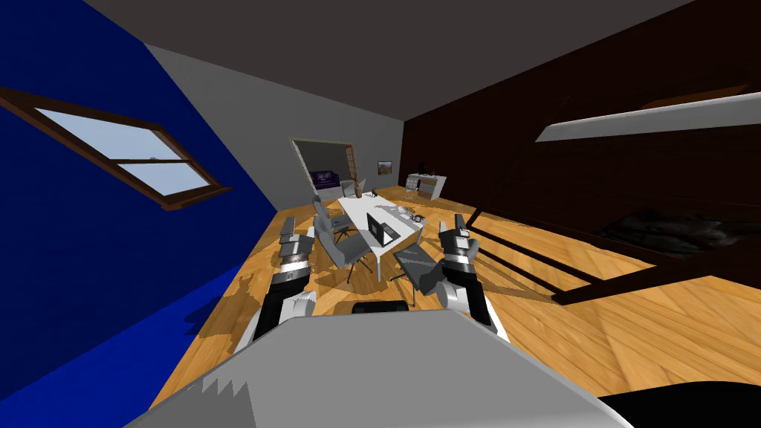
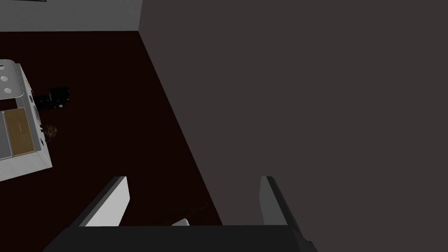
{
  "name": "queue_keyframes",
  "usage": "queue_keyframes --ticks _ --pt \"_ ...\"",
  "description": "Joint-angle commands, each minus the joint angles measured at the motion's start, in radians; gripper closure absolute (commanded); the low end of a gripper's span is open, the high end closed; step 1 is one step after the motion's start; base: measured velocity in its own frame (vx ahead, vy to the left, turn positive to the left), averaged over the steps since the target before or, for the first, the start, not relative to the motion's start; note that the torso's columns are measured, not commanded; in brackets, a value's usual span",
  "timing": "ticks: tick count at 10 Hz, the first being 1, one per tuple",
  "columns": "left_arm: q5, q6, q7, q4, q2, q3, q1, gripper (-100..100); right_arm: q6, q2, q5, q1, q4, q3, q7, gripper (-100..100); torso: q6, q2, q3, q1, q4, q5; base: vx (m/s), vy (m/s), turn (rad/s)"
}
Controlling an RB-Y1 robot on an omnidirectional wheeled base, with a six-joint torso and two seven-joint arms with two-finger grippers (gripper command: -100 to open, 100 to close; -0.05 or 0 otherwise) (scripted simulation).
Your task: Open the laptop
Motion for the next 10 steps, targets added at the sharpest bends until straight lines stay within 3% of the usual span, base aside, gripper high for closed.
queue_keyframes --ticks 1,9,10 --pt "0.000 0.000 0.000 0.000 0.000 0.000 0.000 0 0.000 0.000 0.000 0.000 0.000 0.000 0.000 0 0.000 0.040 -0.082 0.000 0.041 0.000 0.000 0.000 0.000" --pt "0.000 0.000 0.000 0.000 0.000 0.000 0.000 0 0.000 0.000 0.000 0.000 0.000 0.000 0.000 0 0.000 0.618 -1.234 0.000 0.617 0.000 0.000 0.000 0.000" --pt "0.000 0.000 0.000 0.000 0.000 0.000 0.000 0 -0.002 -0.029 0.019 -0.010 0.003 0.002 0.019 -100 0.000 0.691 -1.382 0.000 0.691 0.000 0.013 0.021 0.051"
